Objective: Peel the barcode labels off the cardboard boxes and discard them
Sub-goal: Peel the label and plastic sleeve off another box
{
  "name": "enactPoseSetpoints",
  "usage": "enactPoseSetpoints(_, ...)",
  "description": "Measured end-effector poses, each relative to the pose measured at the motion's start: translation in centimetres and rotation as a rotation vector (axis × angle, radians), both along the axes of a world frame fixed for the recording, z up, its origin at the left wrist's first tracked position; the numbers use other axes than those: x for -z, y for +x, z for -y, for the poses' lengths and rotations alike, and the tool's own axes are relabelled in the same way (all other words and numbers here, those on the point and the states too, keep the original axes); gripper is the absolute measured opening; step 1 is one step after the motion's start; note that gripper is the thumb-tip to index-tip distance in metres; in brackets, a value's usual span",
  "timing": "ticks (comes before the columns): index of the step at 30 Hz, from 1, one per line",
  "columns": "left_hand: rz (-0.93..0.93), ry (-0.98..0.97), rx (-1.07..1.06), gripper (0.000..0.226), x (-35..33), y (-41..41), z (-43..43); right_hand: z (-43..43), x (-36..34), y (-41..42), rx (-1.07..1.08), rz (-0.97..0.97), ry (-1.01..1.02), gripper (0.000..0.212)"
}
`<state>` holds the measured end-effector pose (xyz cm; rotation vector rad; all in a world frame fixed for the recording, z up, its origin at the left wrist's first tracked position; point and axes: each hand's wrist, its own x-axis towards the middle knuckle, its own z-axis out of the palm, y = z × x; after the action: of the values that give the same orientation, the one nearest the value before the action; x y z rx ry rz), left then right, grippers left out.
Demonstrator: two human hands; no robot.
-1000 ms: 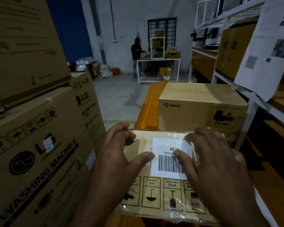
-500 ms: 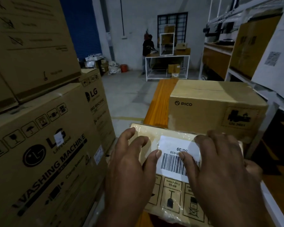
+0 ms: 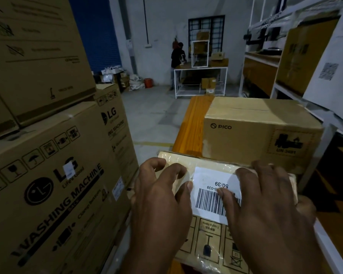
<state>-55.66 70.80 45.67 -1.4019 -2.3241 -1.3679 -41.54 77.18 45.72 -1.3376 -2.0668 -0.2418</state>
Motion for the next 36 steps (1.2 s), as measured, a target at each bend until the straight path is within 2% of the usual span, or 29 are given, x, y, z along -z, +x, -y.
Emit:
enactPoseSetpoints(6,0.050,0.017,0.020,0.024,-0.4,-0.2,-0.3,-0.2,0.0,0.0,0.012,0.016,0.000,0.045)
enactPoseSetpoints(10,-0.063,0.087,-0.031,0.033,0.4,0.3,-0.3,-0.5,0.2,-0.1,0.014,-0.002,0.010,0.049)
enactPoseSetpoints(13,-0.119,0.118,-0.074,0.030,0.9,0.6,-0.6,-0.6,0.3,0.0,0.006,0.005,0.007,0.050)
enactPoseSetpoints(21,-0.105,0.182,-0.019,0.022,1.3,-0.3,-0.9,-0.7,0.6,0.0,0.010,-0.020,0.001,0.050)
enactPoseSetpoints(27,-0.223,0.044,-0.103,0.012,0.0,-1.1,-1.6,-1.3,0.3,0.1,-0.011,-0.013,-0.015,0.050)
enactPoseSetpoints(31,-0.283,0.030,-0.168,0.003,-0.7,-0.3,-2.3,-1.5,-0.1,0.0,0.013,0.033,-0.048,0.045)
enactPoseSetpoints(36,-0.391,-0.032,-0.250,0.011,0.0,-0.2,-3.4,-1.5,0.0,-0.1,0.024,0.066,-0.035,0.040)
